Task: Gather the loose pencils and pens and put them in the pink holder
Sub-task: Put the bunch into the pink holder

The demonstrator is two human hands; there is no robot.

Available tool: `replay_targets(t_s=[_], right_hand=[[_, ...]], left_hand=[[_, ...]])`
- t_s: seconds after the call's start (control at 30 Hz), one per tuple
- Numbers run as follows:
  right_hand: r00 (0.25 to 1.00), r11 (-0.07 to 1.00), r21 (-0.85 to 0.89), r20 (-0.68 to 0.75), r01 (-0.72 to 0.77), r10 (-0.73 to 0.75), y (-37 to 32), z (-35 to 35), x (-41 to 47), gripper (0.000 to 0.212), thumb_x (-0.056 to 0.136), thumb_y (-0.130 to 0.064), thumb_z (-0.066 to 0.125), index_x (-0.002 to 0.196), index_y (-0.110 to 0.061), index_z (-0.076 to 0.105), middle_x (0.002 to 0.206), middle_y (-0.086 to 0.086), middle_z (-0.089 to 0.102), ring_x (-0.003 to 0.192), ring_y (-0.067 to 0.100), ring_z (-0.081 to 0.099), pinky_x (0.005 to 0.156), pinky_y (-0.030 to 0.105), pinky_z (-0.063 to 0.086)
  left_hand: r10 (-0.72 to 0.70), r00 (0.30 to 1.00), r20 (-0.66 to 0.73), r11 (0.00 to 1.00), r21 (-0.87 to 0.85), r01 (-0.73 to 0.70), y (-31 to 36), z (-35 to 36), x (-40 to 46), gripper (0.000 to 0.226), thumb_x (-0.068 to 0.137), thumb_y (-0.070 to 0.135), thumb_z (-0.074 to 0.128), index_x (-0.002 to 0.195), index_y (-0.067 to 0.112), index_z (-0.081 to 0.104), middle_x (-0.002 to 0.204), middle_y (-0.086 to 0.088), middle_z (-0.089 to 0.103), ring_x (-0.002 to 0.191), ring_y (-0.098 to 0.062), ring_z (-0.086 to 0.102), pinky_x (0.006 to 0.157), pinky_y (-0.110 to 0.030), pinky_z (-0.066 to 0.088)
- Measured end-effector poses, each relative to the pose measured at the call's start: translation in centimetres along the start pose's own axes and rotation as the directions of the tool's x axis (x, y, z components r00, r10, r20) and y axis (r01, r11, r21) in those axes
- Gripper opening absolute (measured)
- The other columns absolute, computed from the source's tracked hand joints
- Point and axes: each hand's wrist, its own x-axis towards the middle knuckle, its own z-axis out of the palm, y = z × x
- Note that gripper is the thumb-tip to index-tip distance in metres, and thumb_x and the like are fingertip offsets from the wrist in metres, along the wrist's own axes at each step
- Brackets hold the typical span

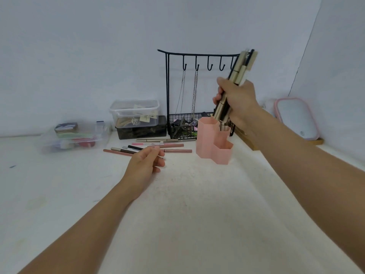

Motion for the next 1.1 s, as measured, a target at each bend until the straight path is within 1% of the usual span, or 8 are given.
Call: replay_targets(t_s=[0.2, 0.27, 0.4, 0.53, 0.73, 0.83, 0.97, 1.1], right_hand=[[0.999, 0.998, -0.047, -0.011, -0.053, 0.052, 2.5, 1.4, 3.1, 0.018, 0.092, -0.006, 0.069, 0.09, -0.006, 0.051, 0.063, 0.006, 0.052, 0.046, 0.015, 0.049, 0.056, 0.029, 0.051], [0.999, 0.987, -0.158, 0.008, -0.041, 0.043, 3.4, 1.6, 3.1, 0.017, 0.093, -0.009, 0.069, 0.087, -0.009, 0.053, 0.064, 0.006, 0.055, 0.05, 0.016, 0.053, 0.057, 0.029, 0.053], [0.995, 0.776, -0.626, 0.097, 0.078, -0.022, 4.7, 1.3, 2.3, 0.016, 0.092, -0.02, 0.068, 0.082, -0.012, 0.059, 0.067, 0.004, 0.061, 0.058, 0.017, 0.057, 0.05, 0.021, 0.05], [0.97, 0.489, -0.838, 0.223, 0.242, -0.098, 6.0, 1.0, 1.8, 0.034, 0.082, -0.017, 0.067, 0.059, -0.019, 0.044, 0.053, -0.003, 0.046, 0.047, 0.012, 0.043, 0.045, 0.023, 0.034], [0.98, 0.487, -0.851, 0.175, 0.199, -0.094, 6.3, 0.5, 2.1, 0.037, 0.079, -0.01, 0.067, 0.056, -0.019, 0.04, 0.054, -0.004, 0.044, 0.049, 0.011, 0.041, 0.046, 0.023, 0.03], [0.971, 0.435, -0.869, 0.201, 0.236, -0.126, 6.8, 0.3, 2.1, 0.023, 0.077, -0.014, 0.072, 0.075, -0.017, 0.05, 0.067, -0.005, 0.05, 0.059, 0.011, 0.047, 0.05, 0.027, 0.033], [0.966, 0.497, -0.829, 0.205, 0.257, -0.159, 7.4, -0.1, 2.3, 0.063, 0.071, -0.018, 0.078, 0.124, -0.021, 0.045, 0.093, 0.005, 0.065, 0.083, 0.021, 0.061, 0.062, 0.031, 0.048], [0.934, 0.526, -0.777, 0.237, 0.347, -0.266, 7.9, -0.2, 2.0, 0.055, 0.077, -0.017, 0.077, 0.125, -0.023, 0.053, 0.096, 0.002, 0.065, 0.087, 0.019, 0.062, 0.066, 0.027, 0.047]], left_hand=[[-0.001, 1.0, 0.007, 1.0, -0.005, 0.001, 0.0, -0.1, 0.0, 0.034, 0.105, 0.031, 0.051, 0.093, 0.008, 0.072, 0.074, -0.006, 0.068, 0.073, -0.015, 0.063, 0.073, -0.032, 0.051], [0.002, 1.0, 0.012, 1.0, -0.008, -0.002, -0.1, -0.1, 0.0, 0.033, 0.105, 0.031, 0.051, 0.093, 0.008, 0.072, 0.073, -0.006, 0.068, 0.074, -0.016, 0.063, 0.073, -0.032, 0.051], [0.007, 1.0, 0.019, 1.0, 0.013, -0.007, -0.2, -0.1, 0.2, 0.033, 0.105, 0.031, 0.052, 0.09, 0.011, 0.073, 0.07, -0.004, 0.069, 0.075, -0.017, 0.063, 0.075, -0.034, 0.051], [0.019, 0.999, 0.027, 1.0, 0.014, -0.02, -0.2, -0.1, 0.0, 0.032, 0.105, 0.03, 0.052, 0.089, 0.01, 0.072, 0.07, -0.005, 0.068, 0.074, -0.018, 0.062, 0.072, -0.033, 0.05], [0.03, 0.999, 0.04, 0.999, 0.038, -0.031, -0.1, -0.2, -0.1, 0.033, 0.105, 0.032, 0.052, 0.091, 0.01, 0.072, 0.072, -0.005, 0.068, 0.075, -0.017, 0.063, 0.075, -0.035, 0.051], [0.041, 0.998, 0.047, 0.998, 0.047, -0.043, -0.1, -0.2, -0.1, 0.034, 0.105, 0.032, 0.051, 0.092, 0.008, 0.072, 0.073, -0.006, 0.068, 0.075, -0.018, 0.062, 0.075, -0.035, 0.05], [0.036, 0.998, 0.046, 0.998, 0.051, -0.038, -0.1, -0.2, -0.2, 0.034, 0.105, 0.032, 0.051, 0.093, 0.007, 0.072, 0.074, -0.007, 0.068, 0.076, -0.019, 0.062, 0.076, -0.036, 0.05], [0.03, 0.999, 0.042, 0.998, 0.049, -0.032, 0.1, -0.1, -0.2, 0.033, 0.105, 0.031, 0.052, 0.094, 0.008, 0.072, 0.074, -0.007, 0.068, 0.076, -0.018, 0.062, 0.075, -0.035, 0.05]])
